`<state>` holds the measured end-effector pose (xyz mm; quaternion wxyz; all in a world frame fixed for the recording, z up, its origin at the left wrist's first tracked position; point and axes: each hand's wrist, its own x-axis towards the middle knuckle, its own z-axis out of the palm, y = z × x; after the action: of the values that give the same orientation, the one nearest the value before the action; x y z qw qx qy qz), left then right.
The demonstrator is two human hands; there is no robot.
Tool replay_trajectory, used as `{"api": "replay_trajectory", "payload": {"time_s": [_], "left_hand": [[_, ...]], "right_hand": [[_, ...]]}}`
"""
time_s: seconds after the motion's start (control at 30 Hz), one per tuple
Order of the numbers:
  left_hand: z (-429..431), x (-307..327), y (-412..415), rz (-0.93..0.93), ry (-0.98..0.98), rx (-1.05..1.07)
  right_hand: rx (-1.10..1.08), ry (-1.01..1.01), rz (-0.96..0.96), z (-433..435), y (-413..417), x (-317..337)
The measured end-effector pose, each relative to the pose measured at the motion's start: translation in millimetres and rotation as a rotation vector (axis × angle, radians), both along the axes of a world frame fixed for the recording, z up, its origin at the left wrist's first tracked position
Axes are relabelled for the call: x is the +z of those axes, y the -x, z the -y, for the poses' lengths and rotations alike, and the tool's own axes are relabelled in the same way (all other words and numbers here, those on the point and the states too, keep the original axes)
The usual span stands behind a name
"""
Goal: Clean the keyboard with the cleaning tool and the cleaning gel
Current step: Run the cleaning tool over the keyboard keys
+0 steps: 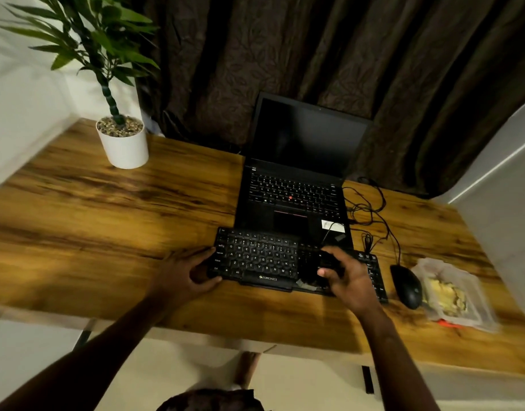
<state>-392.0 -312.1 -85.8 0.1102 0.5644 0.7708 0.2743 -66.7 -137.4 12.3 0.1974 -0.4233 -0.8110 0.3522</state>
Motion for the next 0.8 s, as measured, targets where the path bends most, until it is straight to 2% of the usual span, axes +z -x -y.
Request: {"api": "replay_trajectory", "payload": {"time_s": [0.27, 0.47, 0.8], "left_hand": [[1.0, -3.9, 0.4, -0.010, -0.001, 0.004], [0.1, -1.0, -2.1, -0.037, -0.032, 0.021], [0.5, -4.3, -1.0, -0.016, 0.000, 0.054]], "right_hand": [[-0.044, -0.103, 0.100, -6.9, -24.8, 2.1], [0.023, -0.042, -0.015, -1.7, 1.6, -13.2], [-0.098, -0.164, 0.040, -26.7, -64.6, -13.7]]}}
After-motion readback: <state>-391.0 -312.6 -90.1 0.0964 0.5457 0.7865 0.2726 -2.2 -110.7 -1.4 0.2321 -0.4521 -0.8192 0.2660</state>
